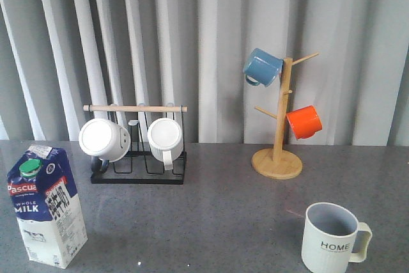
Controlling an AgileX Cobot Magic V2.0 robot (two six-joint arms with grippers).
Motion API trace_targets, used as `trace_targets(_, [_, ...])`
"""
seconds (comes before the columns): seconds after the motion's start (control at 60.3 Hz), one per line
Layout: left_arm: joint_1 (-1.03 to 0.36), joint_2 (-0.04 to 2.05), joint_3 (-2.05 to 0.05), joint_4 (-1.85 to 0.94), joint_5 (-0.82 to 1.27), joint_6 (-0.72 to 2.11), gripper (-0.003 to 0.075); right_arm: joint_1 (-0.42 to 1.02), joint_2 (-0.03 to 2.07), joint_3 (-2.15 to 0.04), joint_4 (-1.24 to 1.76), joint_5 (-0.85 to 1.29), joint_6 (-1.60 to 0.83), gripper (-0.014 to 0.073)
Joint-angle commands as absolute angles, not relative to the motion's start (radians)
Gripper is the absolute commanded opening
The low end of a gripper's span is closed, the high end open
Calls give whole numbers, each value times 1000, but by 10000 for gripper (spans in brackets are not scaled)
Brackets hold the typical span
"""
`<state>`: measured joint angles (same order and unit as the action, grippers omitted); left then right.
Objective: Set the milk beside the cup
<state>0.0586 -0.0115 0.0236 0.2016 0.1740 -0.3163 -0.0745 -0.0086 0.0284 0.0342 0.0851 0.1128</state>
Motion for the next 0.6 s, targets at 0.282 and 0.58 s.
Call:
trace_targets(0.282, [58, -24, 1, 202, 104, -326, -6, -73, -23, 37, 35, 16, 110, -4])
trace_targets(0.58, [58, -24, 1, 202, 104, -326, -6, -73, -23, 37, 90, 15, 111, -4])
